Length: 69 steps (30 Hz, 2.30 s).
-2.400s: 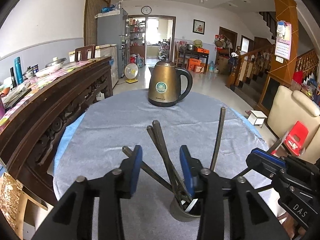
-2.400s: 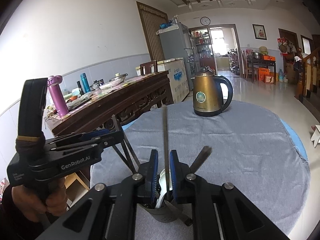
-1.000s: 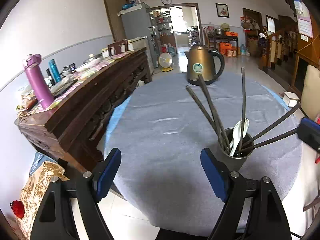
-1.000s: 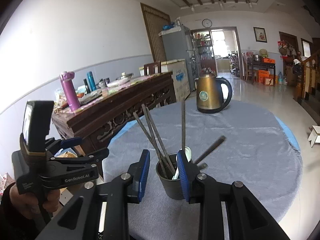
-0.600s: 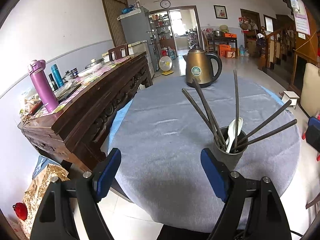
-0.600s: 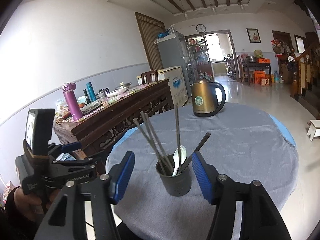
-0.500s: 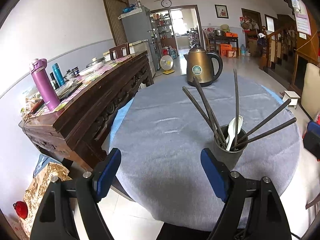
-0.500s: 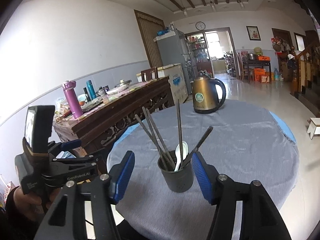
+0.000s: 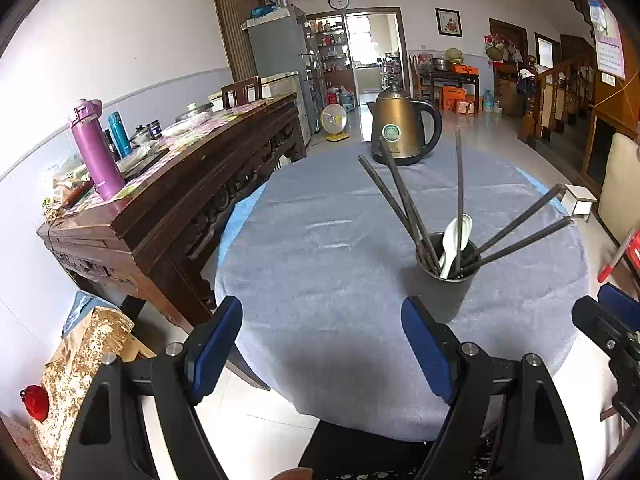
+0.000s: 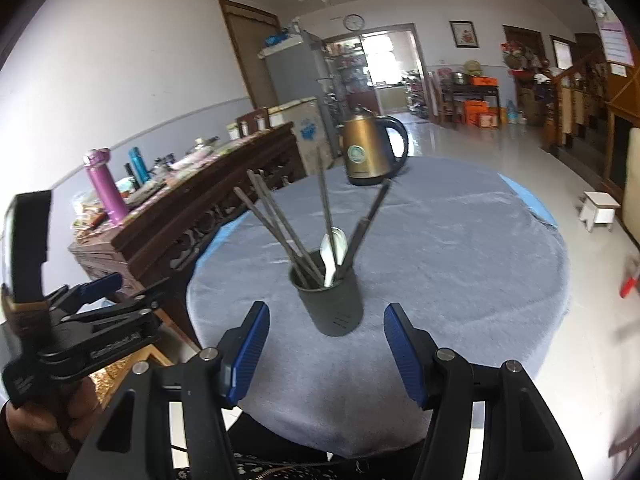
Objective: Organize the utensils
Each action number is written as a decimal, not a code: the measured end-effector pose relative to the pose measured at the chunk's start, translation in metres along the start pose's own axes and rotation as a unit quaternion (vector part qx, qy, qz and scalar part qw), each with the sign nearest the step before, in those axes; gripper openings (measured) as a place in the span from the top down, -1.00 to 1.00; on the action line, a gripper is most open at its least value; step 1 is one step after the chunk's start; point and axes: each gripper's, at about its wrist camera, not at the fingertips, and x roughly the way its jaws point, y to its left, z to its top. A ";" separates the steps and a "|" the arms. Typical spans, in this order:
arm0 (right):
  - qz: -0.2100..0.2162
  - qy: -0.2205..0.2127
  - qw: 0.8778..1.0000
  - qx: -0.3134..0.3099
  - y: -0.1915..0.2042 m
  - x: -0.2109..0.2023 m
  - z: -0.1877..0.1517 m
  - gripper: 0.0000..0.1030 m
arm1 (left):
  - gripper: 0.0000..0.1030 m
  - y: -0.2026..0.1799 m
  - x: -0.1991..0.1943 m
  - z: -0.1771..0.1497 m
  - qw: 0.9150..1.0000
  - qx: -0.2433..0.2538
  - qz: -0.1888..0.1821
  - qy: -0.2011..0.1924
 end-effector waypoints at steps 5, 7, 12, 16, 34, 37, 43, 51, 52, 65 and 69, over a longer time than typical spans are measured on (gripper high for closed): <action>-0.018 -0.003 1.000 -0.007 0.007 -0.002 -0.001 -0.24 | -0.59 -0.002 -0.005 -0.003 1.000 0.000 -0.003 -0.005; -0.022 -0.002 1.000 -0.012 0.010 -0.002 -0.002 -0.24 | -0.59 0.000 -0.005 -0.004 1.000 -0.004 -0.004 -0.005; -0.027 0.005 0.999 -0.020 0.016 0.002 -0.003 -0.24 | -0.59 0.003 -0.004 -0.006 1.000 -0.010 -0.005 -0.003; -0.031 0.004 0.999 -0.021 0.019 0.005 -0.001 -0.24 | -0.59 0.004 -0.004 -0.006 1.000 -0.011 -0.008 -0.002; -0.031 0.009 0.999 -0.022 0.021 0.008 -0.004 -0.25 | -0.59 0.005 -0.006 -0.008 1.000 -0.017 -0.007 -0.008; -0.030 0.011 0.999 -0.020 0.020 0.009 -0.004 -0.25 | -0.59 0.005 -0.006 -0.008 1.000 -0.019 -0.007 -0.006; -0.029 0.013 0.999 -0.019 0.021 0.010 -0.005 -0.25 | -0.59 0.007 -0.005 -0.009 1.000 -0.022 -0.007 -0.005; -0.029 0.016 0.999 -0.018 0.023 0.013 -0.004 -0.25 | -0.59 0.010 -0.004 -0.010 1.000 -0.025 -0.007 -0.005; -0.029 0.015 0.999 -0.018 0.023 0.013 -0.004 -0.25 | -0.59 0.010 -0.004 -0.010 1.000 -0.026 -0.007 -0.005; -0.029 0.016 0.999 -0.018 0.023 0.013 -0.004 -0.25 | -0.59 0.011 -0.003 -0.012 1.000 -0.028 -0.007 -0.003; -0.029 0.016 0.999 -0.017 0.023 0.013 -0.004 -0.25 | -0.59 0.012 -0.003 -0.012 1.000 -0.028 -0.007 -0.003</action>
